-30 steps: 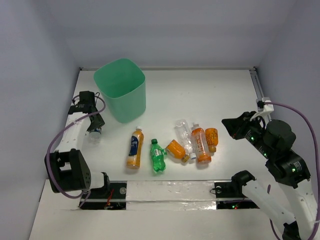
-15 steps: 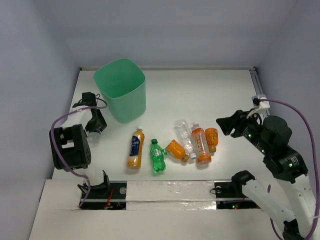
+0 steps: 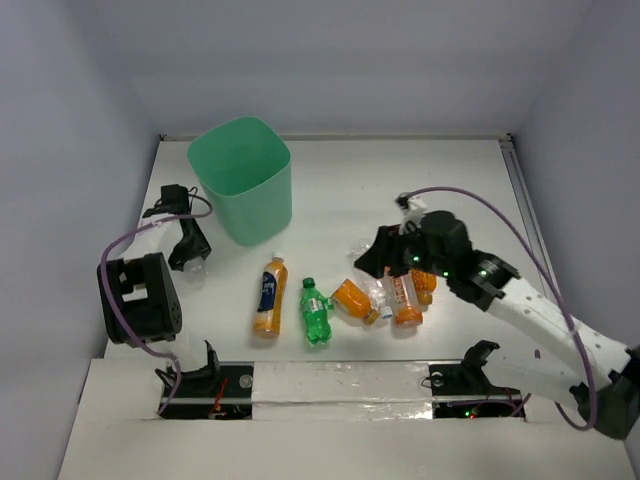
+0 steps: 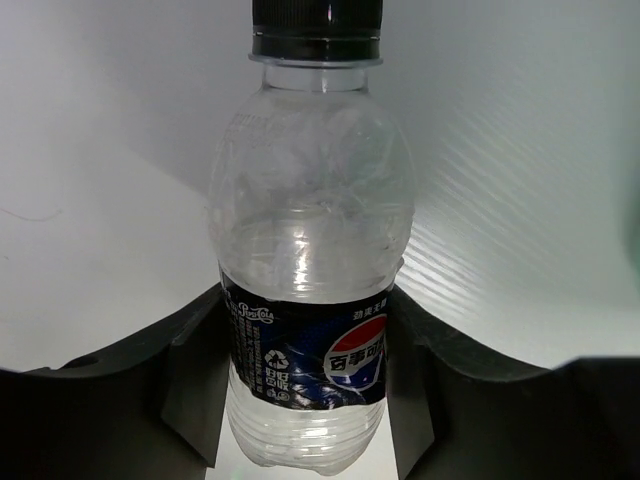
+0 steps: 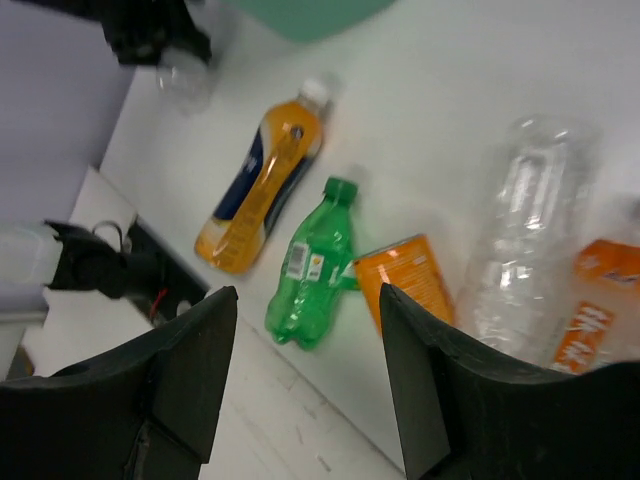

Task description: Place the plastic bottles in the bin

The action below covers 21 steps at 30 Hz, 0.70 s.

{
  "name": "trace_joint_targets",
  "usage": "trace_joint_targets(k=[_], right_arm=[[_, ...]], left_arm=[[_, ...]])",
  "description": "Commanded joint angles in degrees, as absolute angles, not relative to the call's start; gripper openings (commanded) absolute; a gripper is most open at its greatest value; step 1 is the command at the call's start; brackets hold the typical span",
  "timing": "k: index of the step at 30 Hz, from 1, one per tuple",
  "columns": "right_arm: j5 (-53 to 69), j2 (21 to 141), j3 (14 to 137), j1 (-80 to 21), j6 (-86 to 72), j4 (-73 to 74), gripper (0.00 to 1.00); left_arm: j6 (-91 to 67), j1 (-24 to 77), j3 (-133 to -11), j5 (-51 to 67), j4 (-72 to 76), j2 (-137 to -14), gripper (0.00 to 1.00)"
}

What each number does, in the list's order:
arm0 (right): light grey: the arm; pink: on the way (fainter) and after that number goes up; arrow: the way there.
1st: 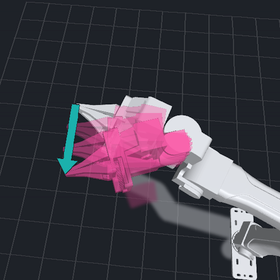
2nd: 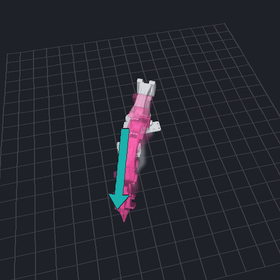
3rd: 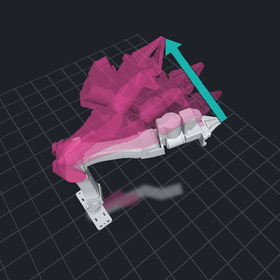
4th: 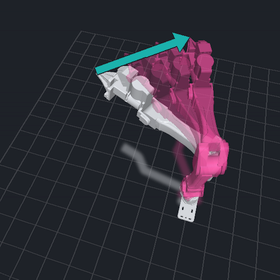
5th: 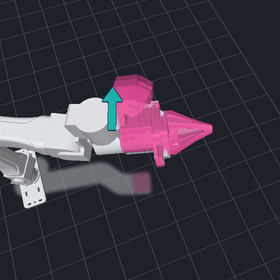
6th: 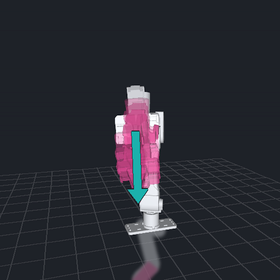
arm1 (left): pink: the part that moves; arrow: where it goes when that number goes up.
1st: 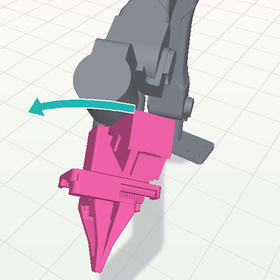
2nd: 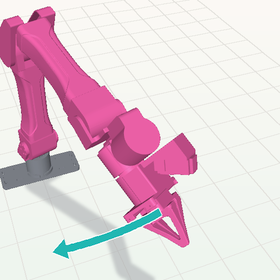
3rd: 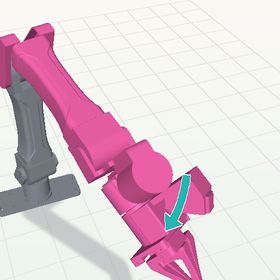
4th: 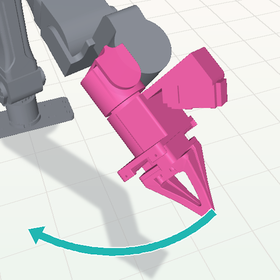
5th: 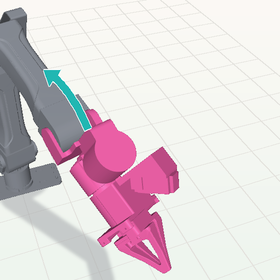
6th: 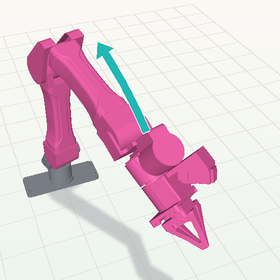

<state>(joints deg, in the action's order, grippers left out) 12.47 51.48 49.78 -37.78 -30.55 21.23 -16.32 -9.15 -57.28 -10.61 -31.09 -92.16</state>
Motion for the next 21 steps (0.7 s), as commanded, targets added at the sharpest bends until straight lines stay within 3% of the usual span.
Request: trace_joint_targets(k=[1,6,9,11,16,21], right_arm=[[7.83,57.72,54.31,-45.86,-33.39,13.80,0.65],[3.61,70.82,62.82,-53.60,-33.84,14.06,0.71],[0.27,79.00,68.63,-57.12,-34.89,15.91,0.87],[0.18,84.36,70.83,-57.92,-36.91,16.00,0.95],[0.18,94.29,76.01,-57.92,-40.16,17.66,0.98],[-3.34,102.28,83.39,-57.92,-42.01,20.83,0.98]], left_arm=[[-20.47,-9.49,-56.52,-4.07,-31.73,-83.43,0.24],[-27.42,-9.49,-54.58,0.87,-30.50,-66.67,0.25],[-28.91,-9.49,-56.94,1.06,-32.51,-56.53,0.27],[-29.70,-5.99,-60.45,-5.00,-36.12,-52.93,0.27],[-34.27,-2.47,-64.24,-2.91,-31.38,-46.41,0.28],[-33.93,0.70,-76.27,-0.26,-27.44,-49.82,0.30]])
